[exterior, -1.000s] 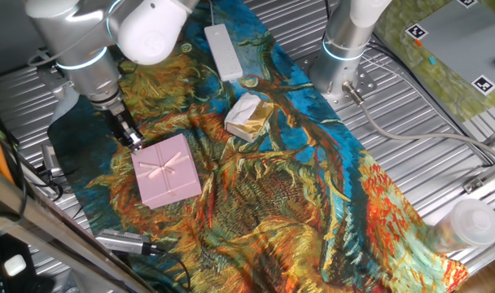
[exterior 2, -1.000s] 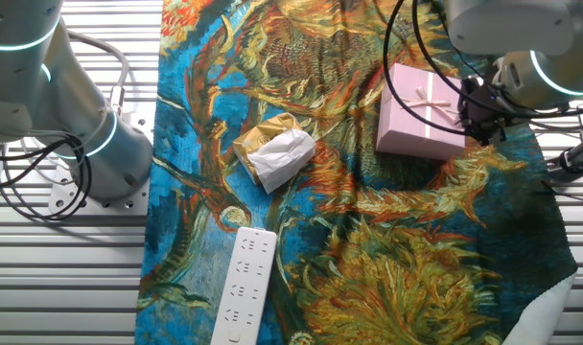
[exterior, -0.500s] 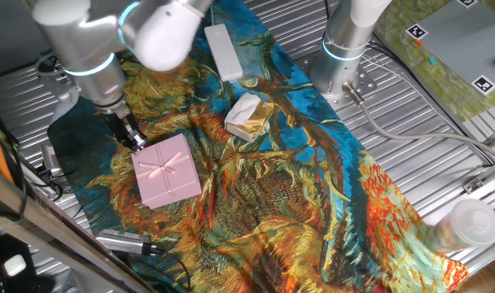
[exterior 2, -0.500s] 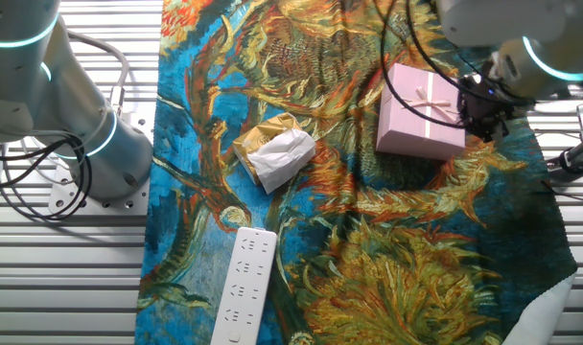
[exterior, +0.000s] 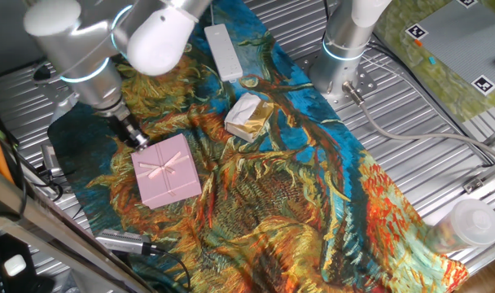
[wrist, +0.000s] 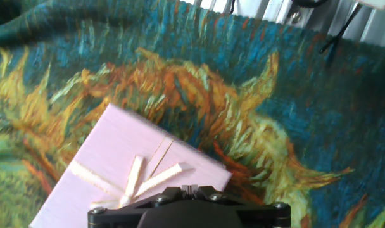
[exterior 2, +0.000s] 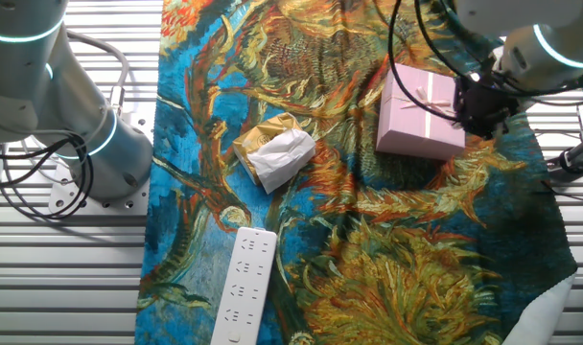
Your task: Slide the outer casing onto the gift box
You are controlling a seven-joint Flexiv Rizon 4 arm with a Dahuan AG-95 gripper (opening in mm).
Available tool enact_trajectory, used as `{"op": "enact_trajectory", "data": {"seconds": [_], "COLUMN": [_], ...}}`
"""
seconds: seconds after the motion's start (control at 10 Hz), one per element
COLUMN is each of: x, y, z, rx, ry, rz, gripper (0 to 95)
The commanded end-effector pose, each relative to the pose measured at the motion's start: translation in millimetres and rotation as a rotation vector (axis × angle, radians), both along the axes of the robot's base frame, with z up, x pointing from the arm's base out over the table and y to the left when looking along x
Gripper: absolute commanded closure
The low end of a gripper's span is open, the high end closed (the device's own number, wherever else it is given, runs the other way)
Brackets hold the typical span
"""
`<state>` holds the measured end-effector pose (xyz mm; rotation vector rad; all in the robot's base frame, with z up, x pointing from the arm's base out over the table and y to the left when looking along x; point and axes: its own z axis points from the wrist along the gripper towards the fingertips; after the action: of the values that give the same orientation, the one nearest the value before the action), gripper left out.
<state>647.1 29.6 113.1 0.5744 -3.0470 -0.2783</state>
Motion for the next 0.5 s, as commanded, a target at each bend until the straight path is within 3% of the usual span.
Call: {"op": "enact_trajectory", "data": {"seconds": [0.1, 0.5], "x": [-18.0, -40.4], "y": [5.1, 8.4], "z": [-0.9, -6.1], "rx": [0.031, 0.045], "ry": [0.008, 0.014], "rz": [-0.041, -0.080], "gripper": [95.0, 95.0]}}
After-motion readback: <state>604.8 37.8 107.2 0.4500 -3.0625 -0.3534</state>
